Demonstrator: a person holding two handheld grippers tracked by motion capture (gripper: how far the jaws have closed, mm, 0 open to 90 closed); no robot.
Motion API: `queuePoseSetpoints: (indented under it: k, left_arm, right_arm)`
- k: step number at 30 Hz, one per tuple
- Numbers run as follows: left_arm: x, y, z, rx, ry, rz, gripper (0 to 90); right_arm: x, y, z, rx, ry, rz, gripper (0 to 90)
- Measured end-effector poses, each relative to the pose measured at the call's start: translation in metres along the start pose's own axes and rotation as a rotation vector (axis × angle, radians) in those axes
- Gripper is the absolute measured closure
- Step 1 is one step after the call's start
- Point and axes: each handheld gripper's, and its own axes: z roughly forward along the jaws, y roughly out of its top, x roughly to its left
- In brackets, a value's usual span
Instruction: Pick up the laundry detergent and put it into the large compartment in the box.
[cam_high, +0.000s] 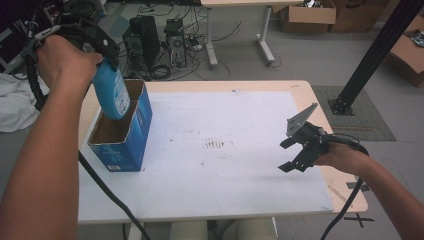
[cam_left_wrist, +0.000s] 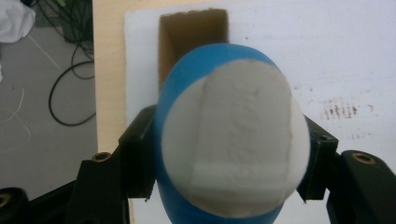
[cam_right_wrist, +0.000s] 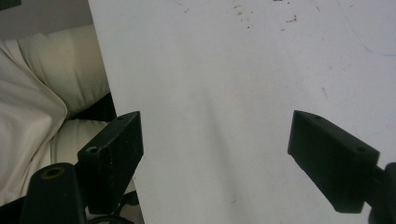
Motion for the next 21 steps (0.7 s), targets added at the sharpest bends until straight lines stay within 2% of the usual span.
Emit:
queuePoseSetpoints:
  k: [5,12,21]
  left_arm:
    - [0.005,-0.003,0.014,0.011,0.003,-0.010,38.0]
    - [0.011,-0.011,0.044,0.031,-0.002,-0.035,38.0]
    - [0.015,-0.023,0.087,0.063,0.002,-0.024,38.0]
  right_arm:
    - [-0.001,0.000,0.001,0.005,0.001,0.003,18.1]
    - [-0.002,0.001,0.003,0.005,0.001,0.001,18.1]
    - [-0.003,-0.002,0.003,0.006,-0.001,0.013,18.2]
